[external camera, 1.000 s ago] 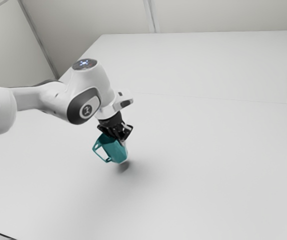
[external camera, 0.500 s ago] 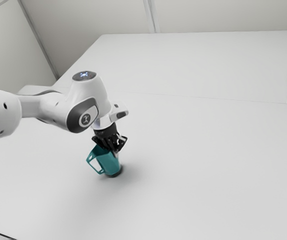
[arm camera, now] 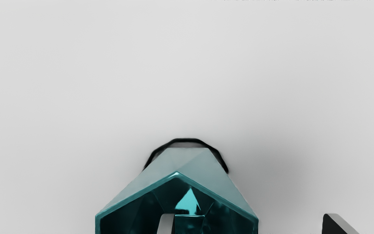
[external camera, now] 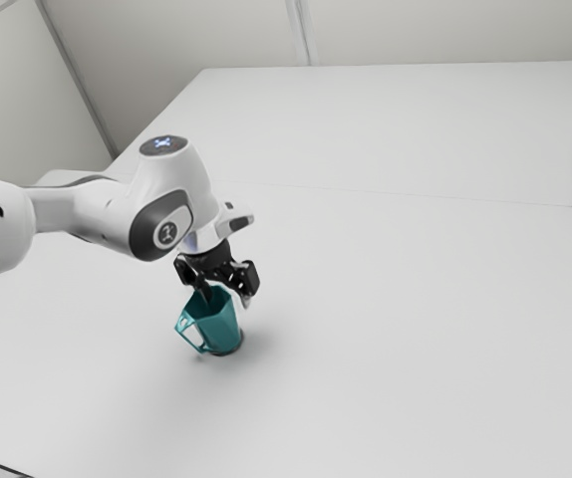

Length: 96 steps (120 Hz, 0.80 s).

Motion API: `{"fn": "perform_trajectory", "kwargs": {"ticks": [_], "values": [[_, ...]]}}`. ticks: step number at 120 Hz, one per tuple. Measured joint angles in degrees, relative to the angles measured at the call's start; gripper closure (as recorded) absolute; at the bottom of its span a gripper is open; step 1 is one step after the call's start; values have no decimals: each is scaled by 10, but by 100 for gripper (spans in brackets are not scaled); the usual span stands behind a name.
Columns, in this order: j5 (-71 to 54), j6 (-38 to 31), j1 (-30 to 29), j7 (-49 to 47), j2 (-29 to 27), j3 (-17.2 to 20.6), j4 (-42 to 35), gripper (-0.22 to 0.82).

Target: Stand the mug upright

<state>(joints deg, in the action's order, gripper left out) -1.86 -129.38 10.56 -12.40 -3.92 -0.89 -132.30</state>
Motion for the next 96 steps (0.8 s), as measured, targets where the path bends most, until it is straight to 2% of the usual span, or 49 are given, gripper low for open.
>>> {"fn": "perform_trajectory", "kwargs": {"ticks": [40, 61, 96], "values": [[1, 36, 4, 2, -62, 2, 13, 2], [-2, 79, 5, 9, -58, 1, 87, 1], [-16, 160, 5, 25, -17, 2, 225, 0]]}}
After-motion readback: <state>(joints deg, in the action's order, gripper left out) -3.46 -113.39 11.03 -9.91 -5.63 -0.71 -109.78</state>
